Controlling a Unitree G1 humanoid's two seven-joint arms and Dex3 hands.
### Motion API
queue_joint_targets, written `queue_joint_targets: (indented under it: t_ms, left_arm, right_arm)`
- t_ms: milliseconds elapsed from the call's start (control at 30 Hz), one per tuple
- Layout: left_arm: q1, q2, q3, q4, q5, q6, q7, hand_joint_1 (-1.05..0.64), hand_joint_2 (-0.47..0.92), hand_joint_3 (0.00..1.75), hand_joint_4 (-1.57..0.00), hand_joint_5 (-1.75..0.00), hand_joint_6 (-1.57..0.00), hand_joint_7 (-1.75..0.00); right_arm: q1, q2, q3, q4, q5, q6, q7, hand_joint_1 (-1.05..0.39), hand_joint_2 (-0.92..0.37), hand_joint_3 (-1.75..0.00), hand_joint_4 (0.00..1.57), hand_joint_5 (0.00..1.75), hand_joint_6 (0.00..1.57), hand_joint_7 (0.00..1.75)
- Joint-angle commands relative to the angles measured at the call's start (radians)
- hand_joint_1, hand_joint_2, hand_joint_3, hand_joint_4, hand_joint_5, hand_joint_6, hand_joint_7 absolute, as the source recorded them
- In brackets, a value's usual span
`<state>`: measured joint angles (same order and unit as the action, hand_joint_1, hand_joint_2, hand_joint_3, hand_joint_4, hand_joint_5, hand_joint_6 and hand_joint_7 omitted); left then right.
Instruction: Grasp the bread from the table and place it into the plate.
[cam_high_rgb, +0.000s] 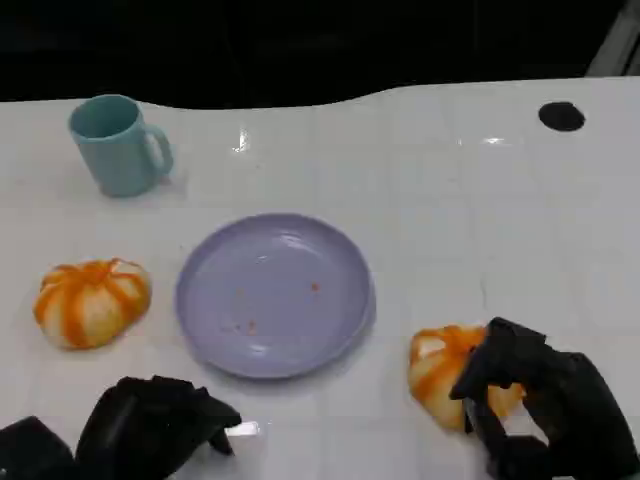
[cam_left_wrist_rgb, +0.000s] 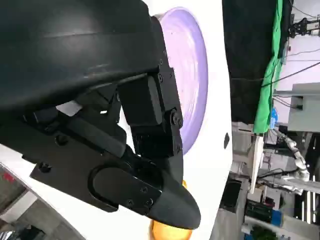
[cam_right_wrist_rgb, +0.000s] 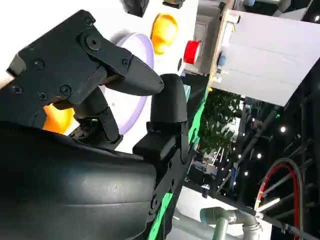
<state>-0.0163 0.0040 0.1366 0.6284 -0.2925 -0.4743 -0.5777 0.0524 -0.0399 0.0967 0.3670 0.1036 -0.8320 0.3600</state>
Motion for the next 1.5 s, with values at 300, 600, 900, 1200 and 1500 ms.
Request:
queue_joint_targets:
  t_ms: [300,600,900,1200,1500]
  left_arm:
    - [-0.008,0.017,0.011,0.016,-0.007,-0.011,-0.008,-1.05,0.85,0.00,-0.80,-1.64,-1.57,-0.21]
    - [-0.007,0.016,0.011,0.014,-0.008,-0.009,-0.008,-1.05,0.85,0.00,-0.80,-1.64,-1.57,-0.21]
    - [-0.007,0.018,0.009,0.015,-0.005,-0.011,-0.005,-1.05,0.85,0.00,-0.80,-1.64,-1.57,-0.20]
    - [-0.007,0.020,0.008,0.014,0.001,-0.011,0.000,-1.05,0.86,0.00,-0.79,-1.64,-1.57,-0.21]
    - [-0.010,0.020,0.010,0.018,-0.003,-0.007,-0.003,-1.05,0.85,0.00,-0.79,-1.65,-1.57,-0.21]
  right_arm:
    - [-0.005,-0.011,-0.010,0.001,0.002,-0.012,-0.005,-0.38,-0.48,-1.09,0.81,1.75,0.77,1.51]
    - [-0.005,-0.010,-0.011,0.006,0.003,-0.017,-0.005,-0.37,-0.48,-1.10,0.80,1.75,0.77,1.51]
    - [-0.003,-0.012,-0.012,-0.003,-0.004,-0.019,-0.010,-0.38,-0.48,-1.09,0.79,1.75,0.77,1.50]
    - [-0.008,-0.061,-0.010,-0.063,-0.077,-0.025,-0.014,-0.37,-0.73,-0.65,0.70,1.47,0.78,1.05]
    - [0.004,-0.186,-0.027,-0.266,-0.358,0.065,-0.075,-0.46,-0.92,-0.14,0.53,0.98,0.58,0.53]
